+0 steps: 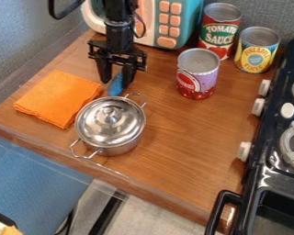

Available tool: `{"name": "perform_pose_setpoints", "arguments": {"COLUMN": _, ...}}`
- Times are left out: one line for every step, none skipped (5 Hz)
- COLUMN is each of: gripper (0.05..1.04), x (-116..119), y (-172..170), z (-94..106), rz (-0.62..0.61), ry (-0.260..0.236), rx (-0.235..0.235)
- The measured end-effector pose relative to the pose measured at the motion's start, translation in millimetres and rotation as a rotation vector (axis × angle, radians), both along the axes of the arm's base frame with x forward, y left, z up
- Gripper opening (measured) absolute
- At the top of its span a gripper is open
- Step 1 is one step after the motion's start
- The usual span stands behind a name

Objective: Place the blue fork near the yellow cloth

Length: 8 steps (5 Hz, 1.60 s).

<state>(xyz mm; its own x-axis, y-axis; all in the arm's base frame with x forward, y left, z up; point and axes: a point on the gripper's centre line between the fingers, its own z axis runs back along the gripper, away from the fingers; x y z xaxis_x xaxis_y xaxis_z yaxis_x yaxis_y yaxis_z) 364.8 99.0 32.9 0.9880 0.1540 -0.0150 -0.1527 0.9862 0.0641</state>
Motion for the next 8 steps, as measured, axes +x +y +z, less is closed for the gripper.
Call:
{"name": "perform_pose_setpoints", "arguments": {"gripper": 1.008, "x": -2.3, "y": -1.1, "z": -2.7, "rz": 0.001, "ry": -0.013, "rx": -0.012}}
{"name": "perform_pose_setpoints", "arguments": {"gripper": 1.006, "x": -3.5, "y": -2.8, "z": 35.3, "rz": -0.032, "ry": -0.124, "rx": 0.012}}
{"name": "perform_pose_setpoints", "arguments": {"gripper": 0.999, "x": -10.7, "y": -0.8, "z": 61.6, "rz": -0.053, "ry": -0.199, "rx": 0.01}}
{"name": "perform_pose_setpoints", "arguments": {"gripper": 0.999, "x": -19.1, "y": 3.1, "z": 72.3, "rz": -0.082, "ry": -0.224, "rx": 0.007}}
{"name": "perform_pose_setpoints", "arguments": {"gripper": 1.0, "x": -19.5, "y": 3.2, "z": 71.9, "rz": -0.083, "ry": -0.223, "rx": 0.005}}
{"name": "perform_pose_setpoints", "arguments": {"gripper": 0.999, "x": -19.2, "y": 3.3, "z": 72.3, "rz": -0.083, "ry": -0.225, "rx": 0.005}}
{"name": "perform_pose_setpoints", "arguments": {"gripper": 1.0, "x": -19.8, "y": 3.1, "z": 71.9, "rz": -0.083, "ry": -0.222, "rx": 0.004}}
{"name": "perform_pose_setpoints", "arguments": {"gripper": 0.999, "x": -19.5, "y": 3.2, "z": 71.9, "rz": -0.083, "ry": -0.223, "rx": 0.005}}
